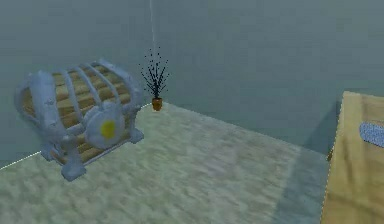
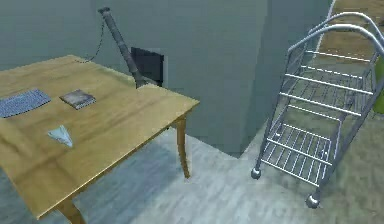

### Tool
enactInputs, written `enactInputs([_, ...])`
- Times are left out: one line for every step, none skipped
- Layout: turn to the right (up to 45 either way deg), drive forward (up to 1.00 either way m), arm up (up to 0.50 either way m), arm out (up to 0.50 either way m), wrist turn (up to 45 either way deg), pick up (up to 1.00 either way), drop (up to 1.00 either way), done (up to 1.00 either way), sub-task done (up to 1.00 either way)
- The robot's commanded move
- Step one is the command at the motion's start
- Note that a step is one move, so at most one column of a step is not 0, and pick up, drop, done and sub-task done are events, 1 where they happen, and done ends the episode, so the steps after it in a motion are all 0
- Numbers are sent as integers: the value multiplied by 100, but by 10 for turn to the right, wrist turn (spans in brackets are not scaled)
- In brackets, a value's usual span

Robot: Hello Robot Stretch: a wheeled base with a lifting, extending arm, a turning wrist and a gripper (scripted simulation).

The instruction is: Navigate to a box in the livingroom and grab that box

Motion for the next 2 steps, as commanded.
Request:
enactInputs([-300,0,0,0,0,0,0,0,0])
enactInputs([450,0,0,0,0,0,0,0,0])
